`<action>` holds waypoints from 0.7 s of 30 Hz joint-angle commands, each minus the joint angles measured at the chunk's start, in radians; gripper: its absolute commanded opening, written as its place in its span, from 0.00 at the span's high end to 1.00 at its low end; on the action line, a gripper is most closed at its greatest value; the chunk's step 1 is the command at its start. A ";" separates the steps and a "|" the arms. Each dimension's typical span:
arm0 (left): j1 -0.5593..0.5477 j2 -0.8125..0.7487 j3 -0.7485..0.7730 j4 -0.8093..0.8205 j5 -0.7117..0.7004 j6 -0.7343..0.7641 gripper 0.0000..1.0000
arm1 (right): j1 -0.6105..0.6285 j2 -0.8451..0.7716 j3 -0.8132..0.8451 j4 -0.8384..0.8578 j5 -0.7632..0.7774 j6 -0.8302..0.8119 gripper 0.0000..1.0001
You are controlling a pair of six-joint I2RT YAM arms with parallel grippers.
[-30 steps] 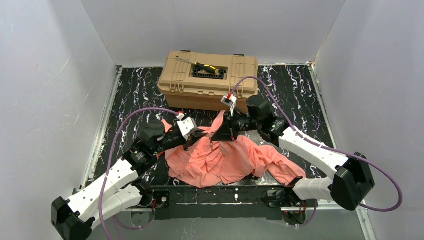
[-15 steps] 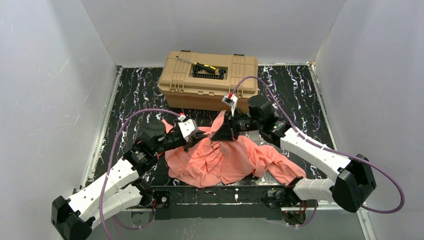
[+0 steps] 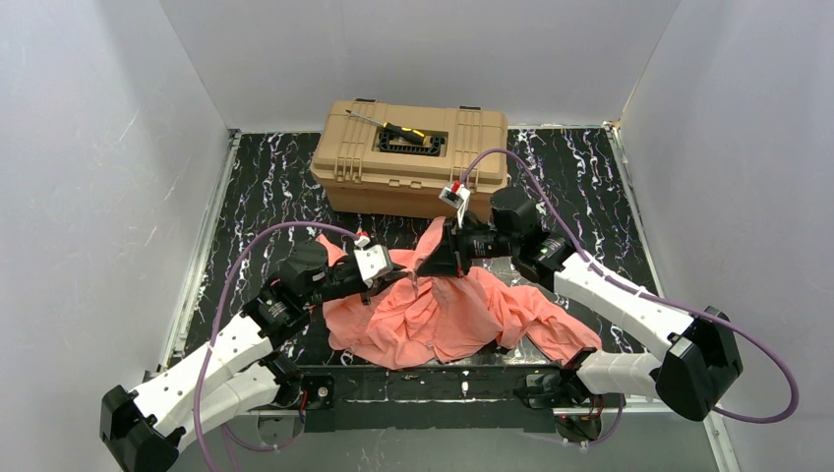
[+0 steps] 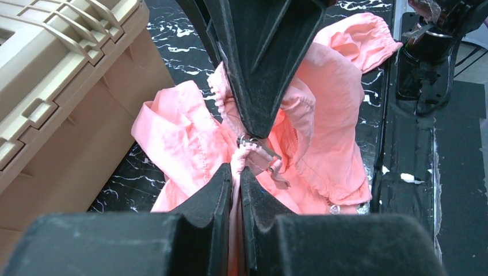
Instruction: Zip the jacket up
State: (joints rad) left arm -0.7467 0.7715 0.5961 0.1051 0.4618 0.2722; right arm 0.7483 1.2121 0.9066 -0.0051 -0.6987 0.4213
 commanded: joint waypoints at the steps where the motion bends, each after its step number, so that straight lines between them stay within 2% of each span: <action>1: -0.006 -0.006 0.009 -0.036 0.010 0.025 1.00 | -0.001 -0.043 0.002 0.026 -0.008 0.011 0.99; 5: -0.006 0.006 0.027 -0.041 -0.022 0.003 1.00 | -0.001 -0.049 -0.011 0.007 -0.015 0.002 0.99; 9: -0.006 0.022 0.037 -0.045 -0.059 -0.012 1.00 | -0.001 -0.044 0.009 -0.142 0.028 -0.081 0.99; 12: -0.005 0.049 0.008 -0.068 -0.031 0.049 1.00 | -0.001 -0.047 0.027 -0.261 0.112 -0.149 0.99; 14: -0.006 0.087 -0.019 -0.070 0.015 0.090 1.00 | -0.001 -0.054 0.021 -0.282 0.146 -0.163 0.99; 18: -0.005 0.191 -0.041 -0.034 0.033 0.086 0.90 | -0.001 -0.065 -0.022 -0.236 0.186 -0.134 0.99; 21: -0.006 0.268 -0.033 -0.043 0.122 0.063 0.83 | -0.001 -0.070 -0.061 -0.220 0.203 -0.119 0.99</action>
State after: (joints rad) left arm -0.7494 0.9684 0.5674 0.0715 0.4744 0.3397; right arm 0.7475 1.1740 0.8825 -0.2386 -0.5472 0.3035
